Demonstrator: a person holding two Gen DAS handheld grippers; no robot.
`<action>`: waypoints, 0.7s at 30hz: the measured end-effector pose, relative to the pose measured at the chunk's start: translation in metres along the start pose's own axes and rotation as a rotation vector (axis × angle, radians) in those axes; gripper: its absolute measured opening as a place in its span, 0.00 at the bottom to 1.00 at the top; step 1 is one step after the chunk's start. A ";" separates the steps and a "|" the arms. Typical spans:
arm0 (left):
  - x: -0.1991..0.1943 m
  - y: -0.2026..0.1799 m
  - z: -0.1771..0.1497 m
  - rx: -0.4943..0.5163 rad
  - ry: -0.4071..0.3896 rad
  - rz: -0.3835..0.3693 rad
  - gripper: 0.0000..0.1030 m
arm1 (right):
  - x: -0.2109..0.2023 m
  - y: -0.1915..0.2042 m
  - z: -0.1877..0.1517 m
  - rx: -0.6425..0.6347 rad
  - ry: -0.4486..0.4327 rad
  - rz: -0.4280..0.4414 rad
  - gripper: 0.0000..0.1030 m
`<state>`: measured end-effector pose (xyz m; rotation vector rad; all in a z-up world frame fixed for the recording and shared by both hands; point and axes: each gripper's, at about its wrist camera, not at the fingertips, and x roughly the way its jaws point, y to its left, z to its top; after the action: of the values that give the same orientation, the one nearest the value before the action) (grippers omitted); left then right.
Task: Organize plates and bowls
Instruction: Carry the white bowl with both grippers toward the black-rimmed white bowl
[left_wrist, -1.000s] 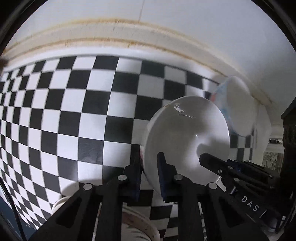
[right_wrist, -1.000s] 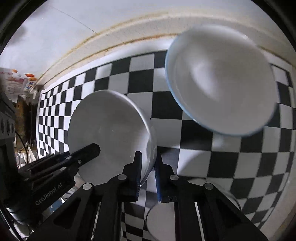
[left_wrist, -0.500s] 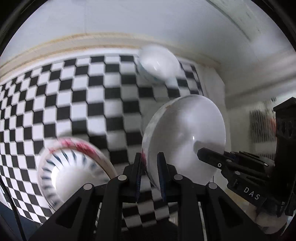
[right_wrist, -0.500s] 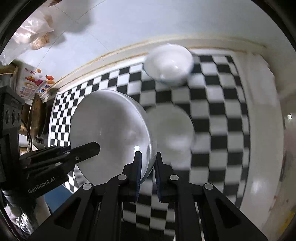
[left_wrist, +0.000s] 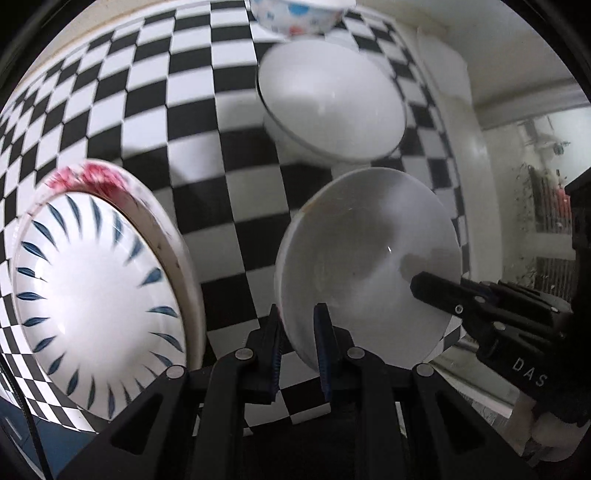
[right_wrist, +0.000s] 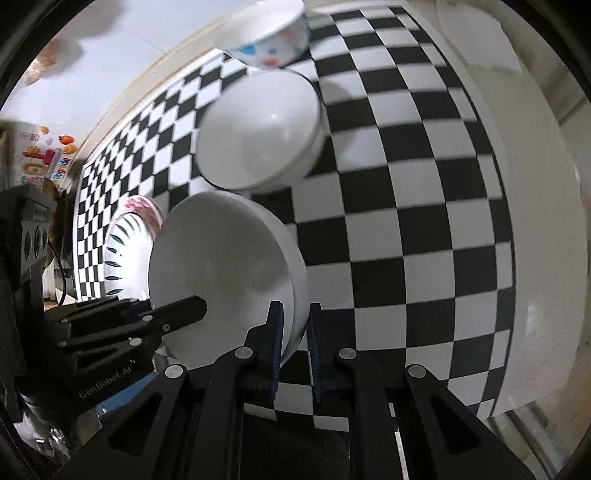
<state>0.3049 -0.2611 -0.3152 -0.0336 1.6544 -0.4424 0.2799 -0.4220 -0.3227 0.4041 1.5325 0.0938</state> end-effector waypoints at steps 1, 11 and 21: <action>0.004 0.001 0.002 0.001 0.005 0.005 0.14 | 0.005 -0.004 -0.002 0.005 0.003 -0.003 0.14; 0.026 -0.006 0.007 0.014 0.010 0.050 0.14 | 0.018 -0.019 -0.006 0.015 0.003 -0.018 0.14; 0.027 -0.007 0.008 0.009 0.029 0.046 0.14 | 0.015 -0.018 0.003 0.010 0.013 -0.024 0.14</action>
<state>0.3070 -0.2770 -0.3397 0.0177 1.6785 -0.4178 0.2803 -0.4347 -0.3427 0.3943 1.5506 0.0701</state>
